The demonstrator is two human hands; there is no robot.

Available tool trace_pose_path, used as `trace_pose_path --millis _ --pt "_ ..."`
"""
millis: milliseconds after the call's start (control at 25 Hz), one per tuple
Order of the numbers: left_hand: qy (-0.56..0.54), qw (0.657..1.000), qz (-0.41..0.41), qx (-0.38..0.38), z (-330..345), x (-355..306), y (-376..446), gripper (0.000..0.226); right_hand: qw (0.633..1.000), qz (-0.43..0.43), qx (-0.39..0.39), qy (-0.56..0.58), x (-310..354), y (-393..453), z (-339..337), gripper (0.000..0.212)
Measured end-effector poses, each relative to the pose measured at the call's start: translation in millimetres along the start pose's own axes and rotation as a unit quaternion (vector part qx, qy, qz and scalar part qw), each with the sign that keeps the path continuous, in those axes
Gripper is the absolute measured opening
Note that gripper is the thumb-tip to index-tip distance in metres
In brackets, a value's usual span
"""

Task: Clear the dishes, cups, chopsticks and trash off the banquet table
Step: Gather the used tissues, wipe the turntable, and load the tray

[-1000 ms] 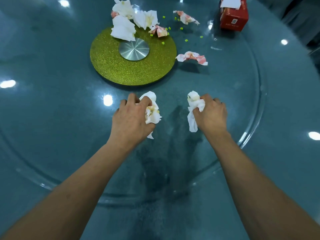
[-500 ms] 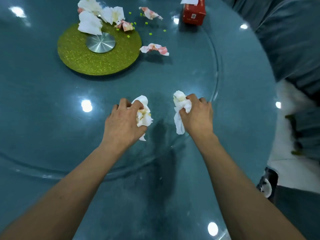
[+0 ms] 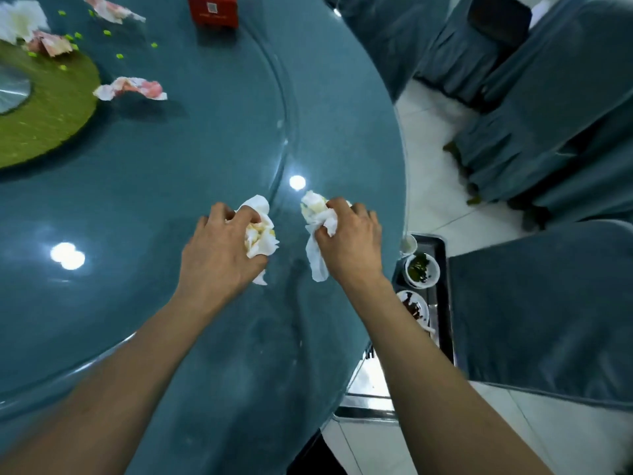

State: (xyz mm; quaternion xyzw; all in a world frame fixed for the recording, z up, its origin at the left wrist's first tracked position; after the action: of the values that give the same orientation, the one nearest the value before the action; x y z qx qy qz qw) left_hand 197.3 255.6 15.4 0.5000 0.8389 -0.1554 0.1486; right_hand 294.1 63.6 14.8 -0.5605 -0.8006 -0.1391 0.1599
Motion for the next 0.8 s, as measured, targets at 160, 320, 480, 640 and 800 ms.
trace_pose_path --millis 160,320,480,640,800 --pt "-0.001 0.999 0.044 0.006 22.1 -53.0 -7.4 0.051 0.999 0.039 -0.021 -0.005 -61.2 -27.6 -24.7 0.036" --pt "-0.004 0.997 0.079 0.018 47.6 -99.1 -27.5 0.050 0.997 0.073 -0.034 -0.010 -122.8 -57.4 -45.7 0.035" --pt "-0.006 0.995 0.094 0.022 73.8 -139.8 -55.9 0.049 0.996 0.085 -0.033 -0.007 -176.6 -83.5 -57.8 0.039" --pt "-0.009 0.995 0.103 0.013 101.9 -189.2 -85.1 0.050 0.996 0.086 -0.018 -0.004 -227.6 -112.3 -61.1 0.038" --pt "-0.012 0.991 0.128 0.022 147.2 -240.3 -122.1 0.053 0.994 0.103 0.022 -0.009 -289.7 -147.2 -50.8 0.041"
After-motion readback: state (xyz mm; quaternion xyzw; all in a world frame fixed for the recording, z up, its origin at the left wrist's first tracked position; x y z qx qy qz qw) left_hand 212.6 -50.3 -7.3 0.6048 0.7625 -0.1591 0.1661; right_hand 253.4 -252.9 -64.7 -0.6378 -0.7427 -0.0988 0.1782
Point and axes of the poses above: each hand's wrist, its own y-axis towards the middle knuckle, its own z-axis out of the palm, x = y × z, the point moved 10 cm from there along y, towards the middle knuckle, and after that the axes turned 8 degrees about -z, right-handed, at the moved point
